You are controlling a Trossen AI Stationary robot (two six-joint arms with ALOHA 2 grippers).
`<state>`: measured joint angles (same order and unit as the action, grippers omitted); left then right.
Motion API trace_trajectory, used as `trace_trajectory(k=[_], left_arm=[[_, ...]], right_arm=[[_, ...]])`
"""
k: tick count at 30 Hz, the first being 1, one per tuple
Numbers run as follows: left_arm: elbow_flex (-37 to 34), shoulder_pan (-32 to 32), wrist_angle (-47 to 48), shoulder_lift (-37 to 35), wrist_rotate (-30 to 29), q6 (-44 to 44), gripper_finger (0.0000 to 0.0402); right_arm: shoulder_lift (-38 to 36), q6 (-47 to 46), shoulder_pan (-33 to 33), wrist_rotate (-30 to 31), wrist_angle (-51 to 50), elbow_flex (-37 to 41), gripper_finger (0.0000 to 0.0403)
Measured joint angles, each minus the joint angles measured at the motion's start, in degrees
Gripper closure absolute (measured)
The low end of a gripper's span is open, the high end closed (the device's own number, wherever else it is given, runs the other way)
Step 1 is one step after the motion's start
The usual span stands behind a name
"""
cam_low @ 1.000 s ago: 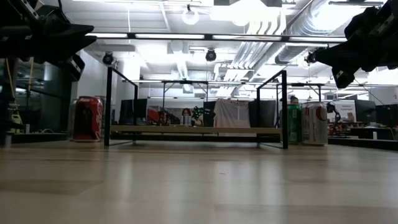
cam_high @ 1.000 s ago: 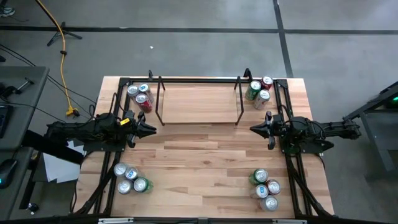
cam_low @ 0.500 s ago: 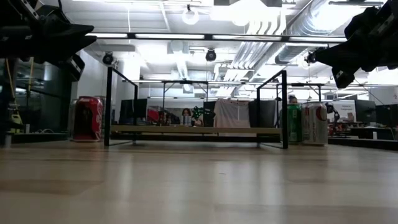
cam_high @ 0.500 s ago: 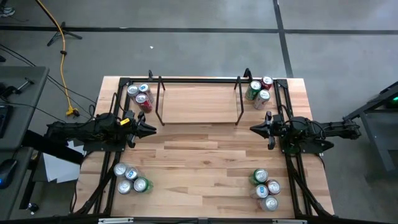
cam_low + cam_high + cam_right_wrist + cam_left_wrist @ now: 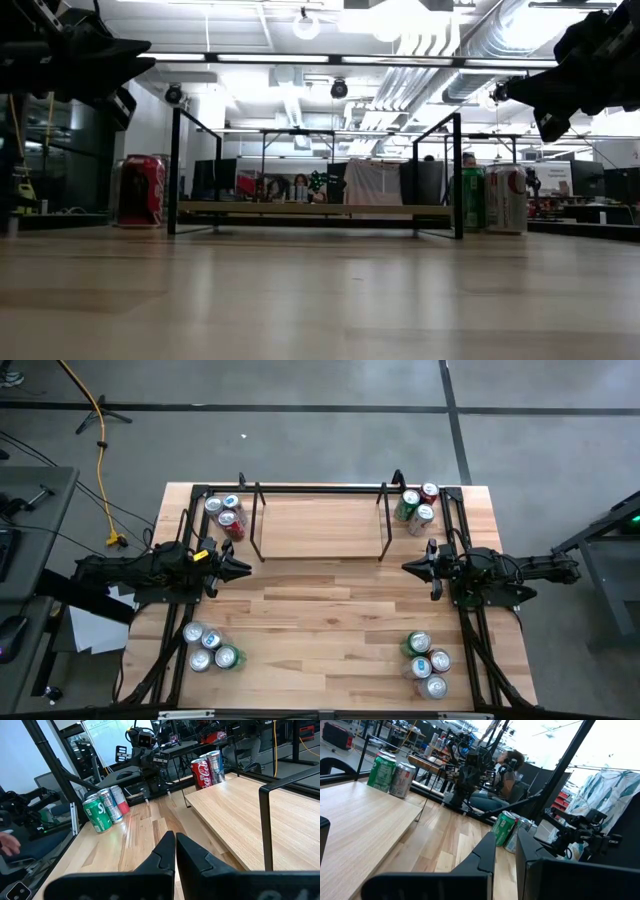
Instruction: Place canned beverage on shelf
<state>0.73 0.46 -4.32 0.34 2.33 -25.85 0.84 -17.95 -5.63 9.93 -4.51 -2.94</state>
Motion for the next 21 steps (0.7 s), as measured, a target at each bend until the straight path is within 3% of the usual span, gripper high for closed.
trace_trajectory(k=[21], left_arm=[[-0.02,0.0,-0.29,0.02,-0.09,-1.35,0.0398]], right_arm=[[-0.01,0.0,-0.01,-0.02,0.01,0.0,0.0402]])
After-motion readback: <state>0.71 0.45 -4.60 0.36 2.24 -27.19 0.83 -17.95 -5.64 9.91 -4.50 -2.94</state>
